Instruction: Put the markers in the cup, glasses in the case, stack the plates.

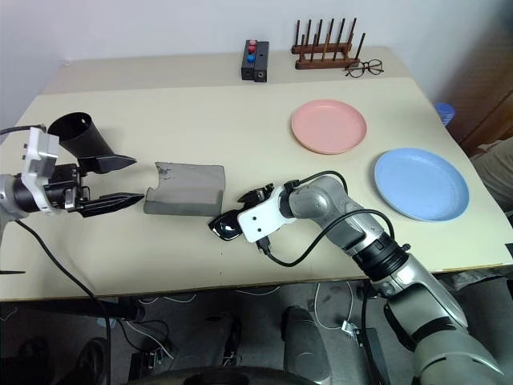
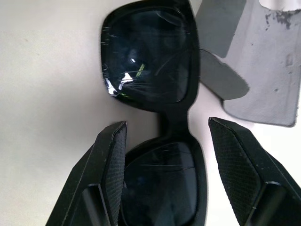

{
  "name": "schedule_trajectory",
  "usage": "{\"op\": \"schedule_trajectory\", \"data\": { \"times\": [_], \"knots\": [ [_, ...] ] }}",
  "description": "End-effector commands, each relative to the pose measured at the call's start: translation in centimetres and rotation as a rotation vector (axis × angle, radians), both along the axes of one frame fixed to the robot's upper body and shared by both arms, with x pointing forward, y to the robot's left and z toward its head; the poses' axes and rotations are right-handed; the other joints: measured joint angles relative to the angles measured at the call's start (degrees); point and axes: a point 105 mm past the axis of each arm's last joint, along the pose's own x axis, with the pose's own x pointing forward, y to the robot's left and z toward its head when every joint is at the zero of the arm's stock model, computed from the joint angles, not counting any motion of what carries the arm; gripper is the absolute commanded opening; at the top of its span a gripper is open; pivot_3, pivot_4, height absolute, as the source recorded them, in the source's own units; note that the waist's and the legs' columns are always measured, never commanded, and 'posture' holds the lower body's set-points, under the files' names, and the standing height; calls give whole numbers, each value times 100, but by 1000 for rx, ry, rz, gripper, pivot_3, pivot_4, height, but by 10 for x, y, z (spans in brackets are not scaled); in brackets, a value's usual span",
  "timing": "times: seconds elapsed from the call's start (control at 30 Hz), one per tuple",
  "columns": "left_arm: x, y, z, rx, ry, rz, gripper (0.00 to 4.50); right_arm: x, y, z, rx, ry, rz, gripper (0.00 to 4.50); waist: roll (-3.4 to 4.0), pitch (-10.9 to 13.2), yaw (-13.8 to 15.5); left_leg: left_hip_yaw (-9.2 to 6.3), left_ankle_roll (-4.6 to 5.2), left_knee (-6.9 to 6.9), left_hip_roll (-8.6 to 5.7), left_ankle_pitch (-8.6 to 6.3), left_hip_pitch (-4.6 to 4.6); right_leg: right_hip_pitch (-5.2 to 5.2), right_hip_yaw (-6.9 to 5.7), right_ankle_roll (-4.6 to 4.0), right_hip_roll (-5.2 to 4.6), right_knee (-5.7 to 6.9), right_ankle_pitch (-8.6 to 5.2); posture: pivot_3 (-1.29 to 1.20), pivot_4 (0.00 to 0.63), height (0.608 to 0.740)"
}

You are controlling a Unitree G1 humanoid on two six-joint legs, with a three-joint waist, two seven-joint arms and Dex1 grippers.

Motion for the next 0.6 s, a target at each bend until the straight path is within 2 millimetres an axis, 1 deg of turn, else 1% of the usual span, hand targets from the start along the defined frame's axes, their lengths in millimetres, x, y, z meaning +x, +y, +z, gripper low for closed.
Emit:
{"op": "schedule_trajectory", "data": {
  "times": [0.03, 0.13, 0.2, 0.27, 0.4, 0.53, 0.6],
  "knots": [
    [-4, 2, 9, -10, -47, 0, 4500, 1, 6, 7, 1, -32, 18, 2820, 0, 0, 1, 0, 0, 0, 0, 0, 0, 0, 0, 0, 0, 0, 0, 0, 150, 740],
    [-5, 3, 8, -11, -44, 3, 4500, 2, 9, 6, 7, -38, 19, 1957, 0, 0, 0, 0, 0, 0, 0, 0, 0, 0, 0, 0, 0, 0, 0, 0, 150, 740],
    [-5, 4, 7, -10, -43, 6, 4500, 4, 11, 7, 8, -59, 22, 1037, 0, 0, 0, 0, 0, 0, 0, 0, 0, 0, 0, 0, 0, 0, 0, 0, 150, 740],
    [-6, 5, 7, -9, -41, 9, 4500, 4, 10, 6, 0, -60, 22, 22, -1, 0, -3, 0, -1, 0, 0, 0, 0, 0, 0, 0, 0, 0, 0, 0, 150, 740],
    [-7, 6, 7, -10, -39, 12, 4500, 3, 8, 4, -3, -44, 13, 22, -1, 0, -3, 0, -2, -1, 0, 1, 6, 4, 0, -1, 0, 0, 0, 0, 150, 740],
    [-6, 7, 7, -16, -38, 21, 4500, 7, 5, 15, 22, -64, 1, 22, 0, 0, -2, 0, -1, -1, 0, 1, 6, 5, 0, -1, 0, 0, 0, 0, 150, 740],
    [-5, 9, 8, -23, -40, 30, 4500, 4, 1, 21, 46, -27, -1, 22, 0, 0, -2, 0, -2, -1, 0, 1, 6, 5, 0, -1, 0, 0, 0, 0, 150, 740]
  ]
}}
